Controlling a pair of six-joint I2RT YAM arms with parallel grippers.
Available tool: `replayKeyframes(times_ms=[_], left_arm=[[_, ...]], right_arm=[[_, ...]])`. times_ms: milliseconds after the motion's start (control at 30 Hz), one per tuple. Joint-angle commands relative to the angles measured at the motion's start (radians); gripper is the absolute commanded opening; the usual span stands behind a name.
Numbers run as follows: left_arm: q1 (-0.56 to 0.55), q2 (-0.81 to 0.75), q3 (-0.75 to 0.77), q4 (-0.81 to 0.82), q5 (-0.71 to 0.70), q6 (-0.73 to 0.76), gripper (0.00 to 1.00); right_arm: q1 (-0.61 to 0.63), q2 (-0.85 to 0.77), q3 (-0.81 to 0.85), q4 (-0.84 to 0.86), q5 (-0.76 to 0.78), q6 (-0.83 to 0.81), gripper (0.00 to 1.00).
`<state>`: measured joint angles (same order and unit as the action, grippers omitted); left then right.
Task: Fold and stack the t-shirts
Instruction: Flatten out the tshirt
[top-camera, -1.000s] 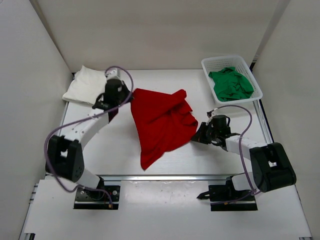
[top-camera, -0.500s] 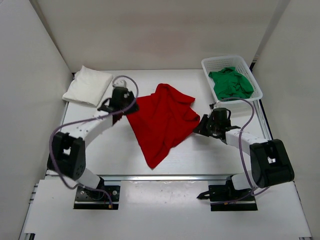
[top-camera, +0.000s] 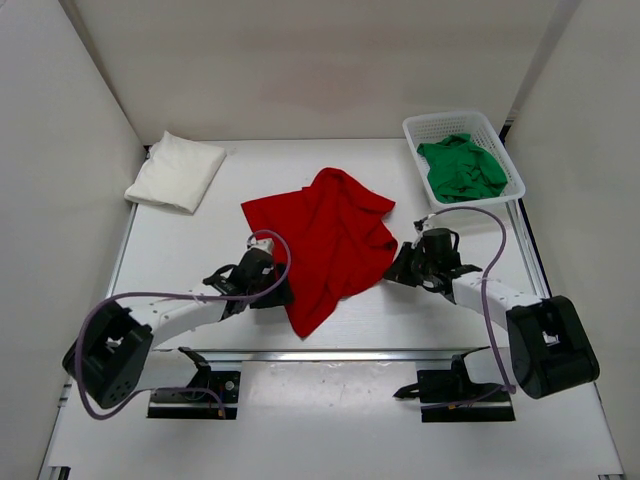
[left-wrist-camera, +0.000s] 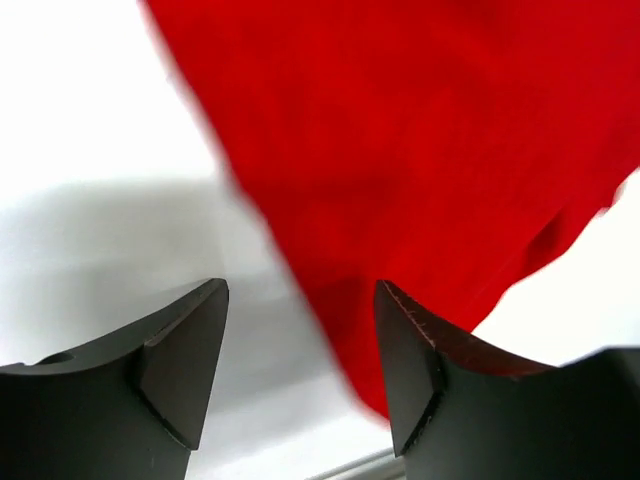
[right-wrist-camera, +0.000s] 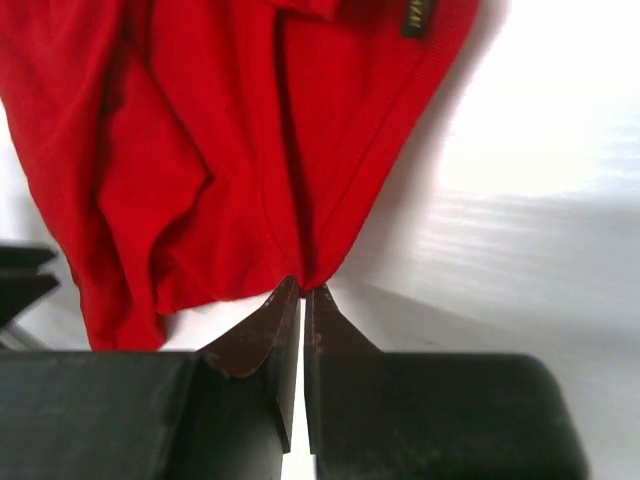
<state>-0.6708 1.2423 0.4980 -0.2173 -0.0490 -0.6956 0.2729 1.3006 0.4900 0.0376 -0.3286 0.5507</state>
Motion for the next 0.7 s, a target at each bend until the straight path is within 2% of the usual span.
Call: replayKeyframes(times_ms=[0,33,67,100,133,167,200,267,367,400,433,467,500,567,667], left_arm=[[0.008,0.115,0.028,0.106,0.060,-0.016,0.69],[0.008,0.132,0.033,0.130,0.063,-0.016,0.61],[0.014,0.173,0.060,0.162,0.063,-0.012,0.40],[0.040,0.201,0.088,0.168,0.064,0.002,0.30],[0.092,0.209,0.117,0.173,0.051,0.002,0.13],[0.129,0.218,0.131,0.180,0.057,-0.002,0.02],[0.208,0.217,0.164,0.183,0.075,0.002,0.00],[0.354,0.210,0.220,0.159,0.051,-0.001,0.00],[0.485,0.178,0.284,0.165,0.052,-0.018,0.00],[0.500,0.174,0.289,0.165,0.063,-0.027,0.06],[0.520,0.175,0.304,0.159,0.073,-0.018,0.13],[0.527,0.174,0.313,0.136,0.069,0.002,0.29],[0.519,0.171,0.323,0.112,0.069,0.007,0.44],[0.514,0.148,0.282,0.105,0.086,0.022,0.55],[0.502,0.047,0.197,0.102,0.072,0.028,0.59]], right_arm=[[0.038,-0.029,-0.030,0.016,0.008,0.008,0.00],[0.045,-0.038,-0.039,0.015,0.016,0.011,0.00],[0.061,-0.046,-0.051,0.012,0.016,0.017,0.00],[0.063,-0.061,-0.057,-0.005,0.025,0.017,0.01],[0.080,-0.075,-0.068,-0.028,0.034,0.014,0.00],[0.090,-0.087,-0.070,-0.031,0.034,0.015,0.00],[0.109,-0.104,-0.079,-0.036,0.037,0.011,0.01],[0.121,-0.135,-0.097,-0.100,0.062,0.003,0.00],[0.106,-0.196,-0.145,-0.104,0.013,0.015,0.00],[0.097,-0.196,-0.151,-0.102,0.000,0.015,0.01],[0.095,-0.208,-0.154,-0.114,-0.015,0.011,0.07],[0.091,-0.205,-0.150,-0.128,-0.020,0.000,0.17],[0.081,-0.210,-0.133,-0.136,-0.013,-0.015,0.21],[0.051,-0.230,-0.091,-0.165,-0.019,-0.038,0.31],[0.000,-0.257,-0.042,-0.165,-0.023,-0.044,0.31]])
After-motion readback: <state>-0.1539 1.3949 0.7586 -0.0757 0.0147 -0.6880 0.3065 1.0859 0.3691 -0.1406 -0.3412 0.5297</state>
